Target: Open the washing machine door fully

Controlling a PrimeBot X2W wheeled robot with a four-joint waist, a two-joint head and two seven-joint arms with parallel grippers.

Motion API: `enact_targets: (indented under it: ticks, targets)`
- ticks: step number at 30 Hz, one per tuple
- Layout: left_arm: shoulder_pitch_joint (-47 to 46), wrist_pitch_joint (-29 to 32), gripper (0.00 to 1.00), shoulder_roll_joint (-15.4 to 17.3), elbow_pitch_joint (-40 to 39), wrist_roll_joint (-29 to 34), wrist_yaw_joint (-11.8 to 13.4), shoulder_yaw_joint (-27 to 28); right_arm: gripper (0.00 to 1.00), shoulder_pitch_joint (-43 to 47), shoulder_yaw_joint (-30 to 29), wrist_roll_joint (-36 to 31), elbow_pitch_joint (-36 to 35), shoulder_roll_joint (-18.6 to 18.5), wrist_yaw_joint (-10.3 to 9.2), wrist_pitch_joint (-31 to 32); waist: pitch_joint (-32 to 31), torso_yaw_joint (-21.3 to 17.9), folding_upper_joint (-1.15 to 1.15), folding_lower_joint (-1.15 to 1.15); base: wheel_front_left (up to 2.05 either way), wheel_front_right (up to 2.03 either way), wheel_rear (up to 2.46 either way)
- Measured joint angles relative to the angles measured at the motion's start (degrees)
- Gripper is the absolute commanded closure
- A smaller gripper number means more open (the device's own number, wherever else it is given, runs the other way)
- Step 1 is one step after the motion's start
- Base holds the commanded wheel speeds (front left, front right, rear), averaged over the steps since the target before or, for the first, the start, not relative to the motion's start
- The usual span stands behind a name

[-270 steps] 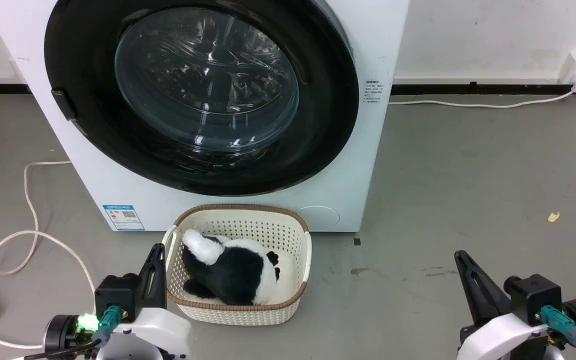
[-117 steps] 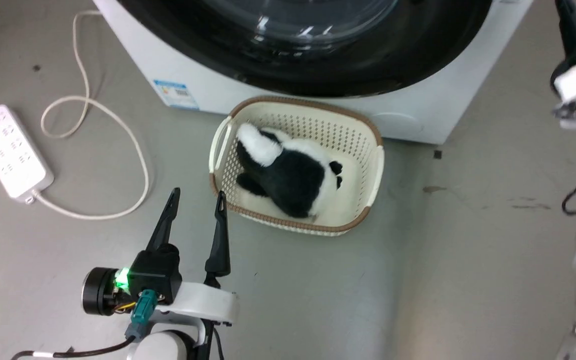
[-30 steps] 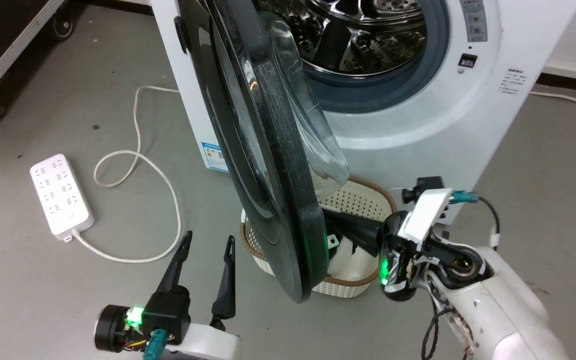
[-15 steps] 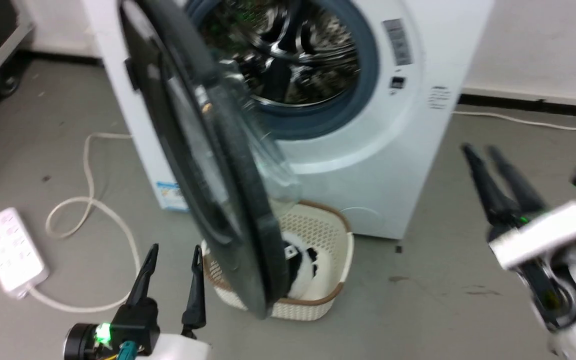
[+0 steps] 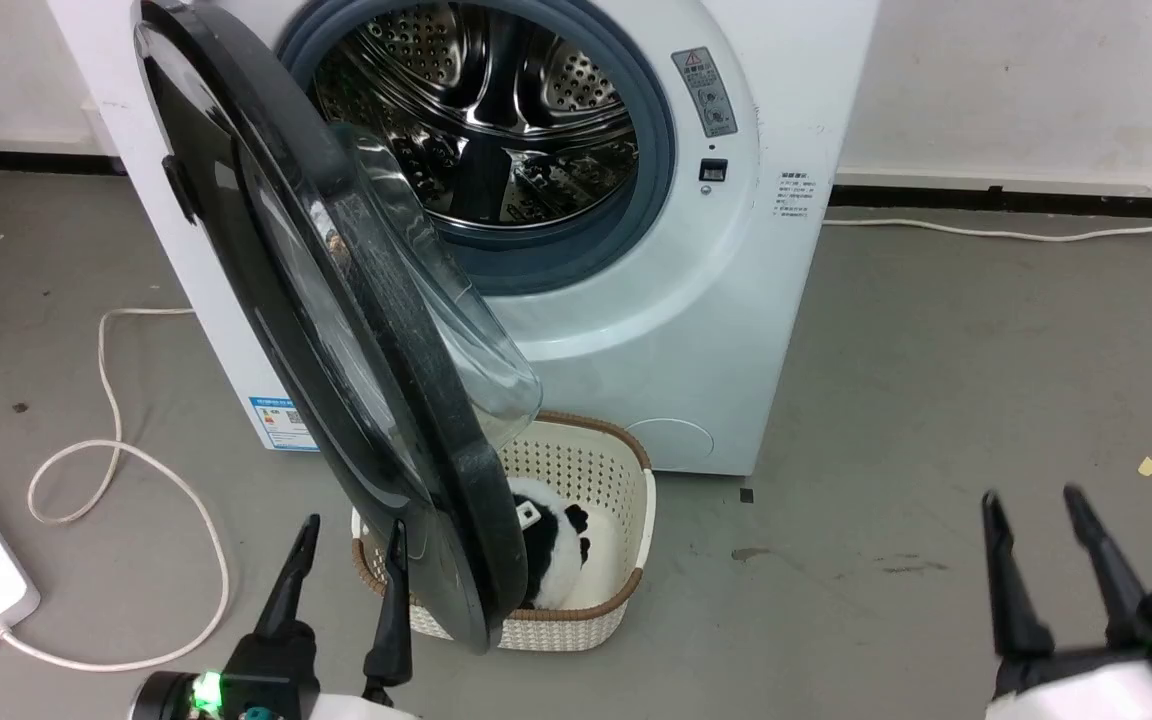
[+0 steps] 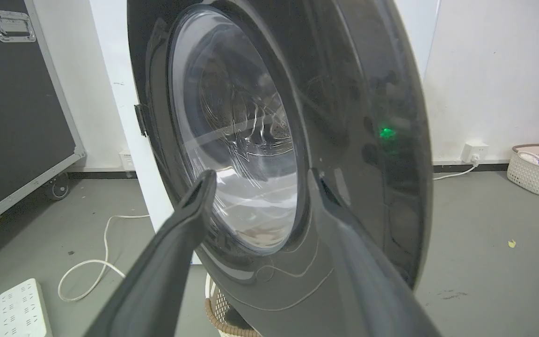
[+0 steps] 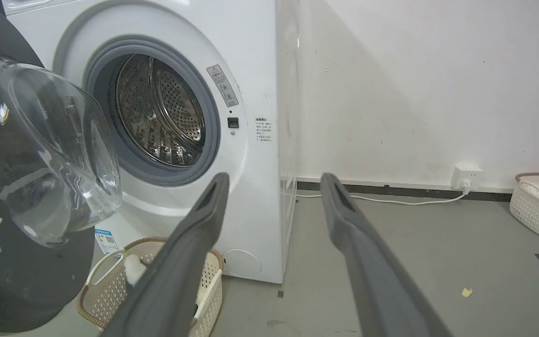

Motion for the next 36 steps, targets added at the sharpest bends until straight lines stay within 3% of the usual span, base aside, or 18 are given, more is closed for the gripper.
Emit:
enact_targets:
  ticks: [4,7,19,20,27,36]
  targets:
    - [0.3,0.0,0.00,-0.2,1.1,0.1,-0.5,-0.5,0.00,4.3,-1.7,-5.9,-2.4,3.7,0.00,0.2,0.3,-0.4,0.00,0.00,0.00,0.00,0.00]
    - [0.3,0.0,0.00,-0.2,1.6,0.1,-0.9,-0.3,0.00,5.2,-1.8,-7.3,-2.6,4.5,0.00,0.2,0.5,-0.4,0.00,0.01,0.00,0.00,0.00]
    - [0.2,0.0,0.01,-0.2,2.3,0.1,-1.1,0.0,0.00,5.4,-1.8,-6.4,-2.5,4.9,0.01,0.2,0.7,-0.1,0.00,0.01,0.00,0.00,0.00]
    - [0.2,0.0,1.00,-0.2,2.3,0.1,-1.5,-0.1,0.00,5.4,-1.8,-6.2,-2.5,4.9,0.01,0.2,0.7,-0.1,0.00,0.01,0.00,0.00,0.00]
    - [0.1,0.0,1.00,-0.4,-0.9,0.4,-1.4,1.0,0.00,5.4,-1.7,-5.6,-2.5,5.0,0.01,0.2,0.5,-0.1,0.00,0.01,0.00,0.00,0.00]
    - [-6.0,0.0,1.00,-1.3,-16.4,-4.1,1.1,8.5,0.00,5.4,-1.4,-5.2,-2.6,5.0,0.01,0.5,0.2,-0.1,0.00,0.01,0.00,0.00,0.00]
